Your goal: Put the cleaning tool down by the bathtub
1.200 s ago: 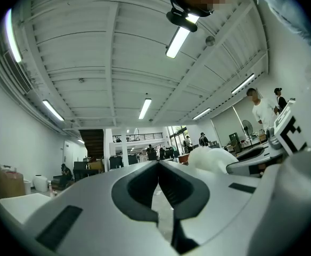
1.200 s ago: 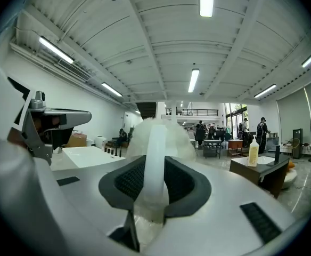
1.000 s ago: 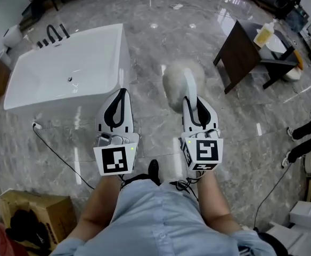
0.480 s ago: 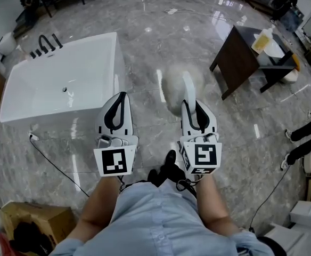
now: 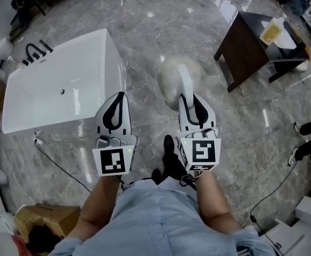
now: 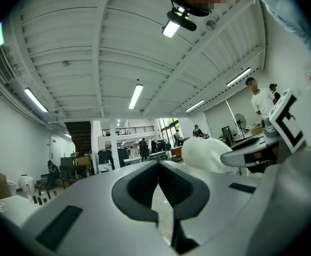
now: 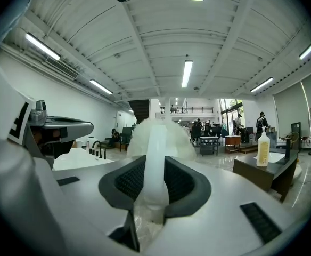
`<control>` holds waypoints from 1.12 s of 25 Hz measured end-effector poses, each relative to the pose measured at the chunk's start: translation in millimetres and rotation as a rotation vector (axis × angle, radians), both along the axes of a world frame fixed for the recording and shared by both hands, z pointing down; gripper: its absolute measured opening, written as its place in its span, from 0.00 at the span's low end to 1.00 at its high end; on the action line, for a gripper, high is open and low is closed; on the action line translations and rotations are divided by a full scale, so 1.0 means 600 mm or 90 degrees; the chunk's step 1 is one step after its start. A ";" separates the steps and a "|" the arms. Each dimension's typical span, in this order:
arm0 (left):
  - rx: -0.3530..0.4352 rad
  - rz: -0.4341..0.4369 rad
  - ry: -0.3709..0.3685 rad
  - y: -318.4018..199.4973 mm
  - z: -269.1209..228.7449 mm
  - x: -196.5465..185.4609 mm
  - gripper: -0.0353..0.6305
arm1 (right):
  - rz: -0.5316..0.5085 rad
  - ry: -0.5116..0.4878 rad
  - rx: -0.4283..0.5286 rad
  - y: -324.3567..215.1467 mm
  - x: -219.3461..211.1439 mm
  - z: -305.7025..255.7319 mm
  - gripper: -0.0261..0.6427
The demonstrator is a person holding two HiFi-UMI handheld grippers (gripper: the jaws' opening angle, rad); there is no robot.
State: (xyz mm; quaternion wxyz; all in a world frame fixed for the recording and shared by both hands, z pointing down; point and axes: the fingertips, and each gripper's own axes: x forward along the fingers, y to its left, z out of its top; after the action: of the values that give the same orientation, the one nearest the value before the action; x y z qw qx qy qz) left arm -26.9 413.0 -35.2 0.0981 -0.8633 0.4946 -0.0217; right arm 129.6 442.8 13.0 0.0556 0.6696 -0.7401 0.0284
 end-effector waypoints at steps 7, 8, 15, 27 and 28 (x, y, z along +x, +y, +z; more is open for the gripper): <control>-0.014 -0.003 -0.038 -0.138 0.025 0.094 0.08 | -0.002 -0.024 -0.020 -0.139 0.099 0.029 0.19; -0.013 -0.004 -0.037 -0.155 0.023 0.106 0.08 | -0.003 -0.024 -0.019 -0.157 0.112 0.028 0.19; 0.016 -0.040 -0.022 -0.250 -0.022 0.142 0.08 | -0.036 -0.019 -0.004 -0.263 0.151 0.002 0.19; 0.032 -0.129 -0.015 -0.335 -0.036 0.049 0.08 | -0.107 -0.005 0.001 -0.389 0.075 -0.014 0.19; 0.032 -0.132 -0.013 -0.344 -0.034 0.042 0.08 | -0.110 -0.003 0.000 -0.399 0.068 -0.012 0.19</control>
State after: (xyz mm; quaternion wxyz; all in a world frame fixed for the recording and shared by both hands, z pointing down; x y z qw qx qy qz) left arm -1.9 206.3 -55.4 0.1222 -0.8043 0.5809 -0.0277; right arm 170.2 203.5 5.9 0.0563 0.6031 -0.7953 0.0248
